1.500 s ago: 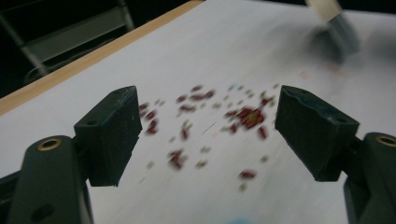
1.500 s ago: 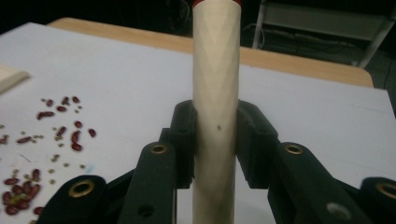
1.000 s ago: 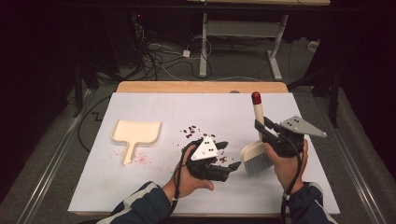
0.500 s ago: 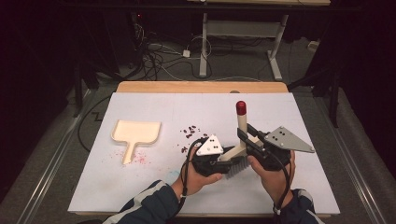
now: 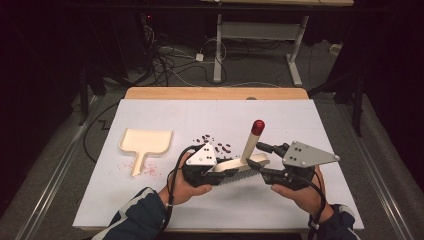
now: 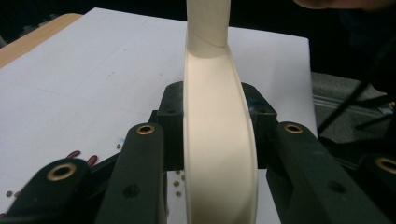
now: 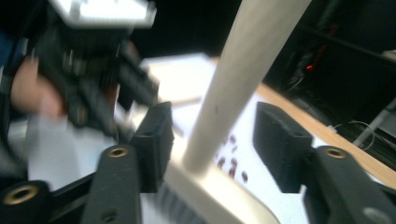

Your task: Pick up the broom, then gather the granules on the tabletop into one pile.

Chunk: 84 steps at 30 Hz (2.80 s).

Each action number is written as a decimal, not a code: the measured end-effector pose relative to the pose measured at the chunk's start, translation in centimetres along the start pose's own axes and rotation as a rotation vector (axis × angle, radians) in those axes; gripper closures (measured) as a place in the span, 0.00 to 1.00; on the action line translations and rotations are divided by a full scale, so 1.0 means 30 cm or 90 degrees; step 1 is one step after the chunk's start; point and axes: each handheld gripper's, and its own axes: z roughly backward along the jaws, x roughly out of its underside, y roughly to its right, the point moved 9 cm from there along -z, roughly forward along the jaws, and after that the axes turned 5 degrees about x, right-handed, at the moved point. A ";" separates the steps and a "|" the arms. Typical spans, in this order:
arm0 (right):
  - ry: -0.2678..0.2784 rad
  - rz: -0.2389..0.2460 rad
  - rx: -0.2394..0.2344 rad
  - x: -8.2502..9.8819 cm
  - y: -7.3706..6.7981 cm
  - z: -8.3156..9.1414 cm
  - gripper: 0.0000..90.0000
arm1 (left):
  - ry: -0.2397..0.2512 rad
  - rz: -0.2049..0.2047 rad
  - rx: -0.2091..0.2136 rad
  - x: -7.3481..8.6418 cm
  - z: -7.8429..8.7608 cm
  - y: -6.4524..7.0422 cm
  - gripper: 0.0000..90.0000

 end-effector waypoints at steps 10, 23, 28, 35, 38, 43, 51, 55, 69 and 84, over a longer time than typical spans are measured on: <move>-0.117 0.035 -0.201 0.170 -0.091 -0.073 0.44 | -0.052 -0.063 0.082 0.070 0.036 0.091 0.73; -0.158 0.072 -0.295 0.231 -0.194 -0.121 0.75 | -0.055 -0.075 0.044 0.082 0.057 0.080 0.60; -0.155 0.067 -0.259 0.229 -0.152 -0.130 0.75 | -0.027 -0.055 -0.071 0.073 0.140 0.024 0.31; -0.137 0.013 -0.181 0.206 -0.053 -0.116 0.75 | -0.029 -0.048 -0.232 0.161 0.291 -0.038 0.20; -0.134 -0.007 -0.143 0.199 -0.003 -0.110 0.75 | -0.044 -0.034 -0.296 0.233 0.363 -0.070 0.20; -0.129 -0.035 -0.077 0.194 0.079 -0.106 0.75 | -0.067 0.019 -0.359 0.368 0.456 -0.115 0.20; -0.153 -0.041 0.031 0.219 0.203 -0.132 0.75 | -0.085 0.055 -0.390 0.451 0.500 -0.125 0.20; -0.173 -0.019 0.057 0.231 0.236 -0.168 0.75 | -0.097 0.069 -0.395 0.483 0.513 -0.118 0.20; -0.234 0.062 0.095 0.220 0.326 -0.446 0.75 | -0.127 0.073 -0.397 0.533 0.516 -0.112 0.20; -0.237 0.115 0.068 0.168 0.307 -0.737 0.75 | -0.137 0.077 -0.381 0.548 0.506 -0.103 0.20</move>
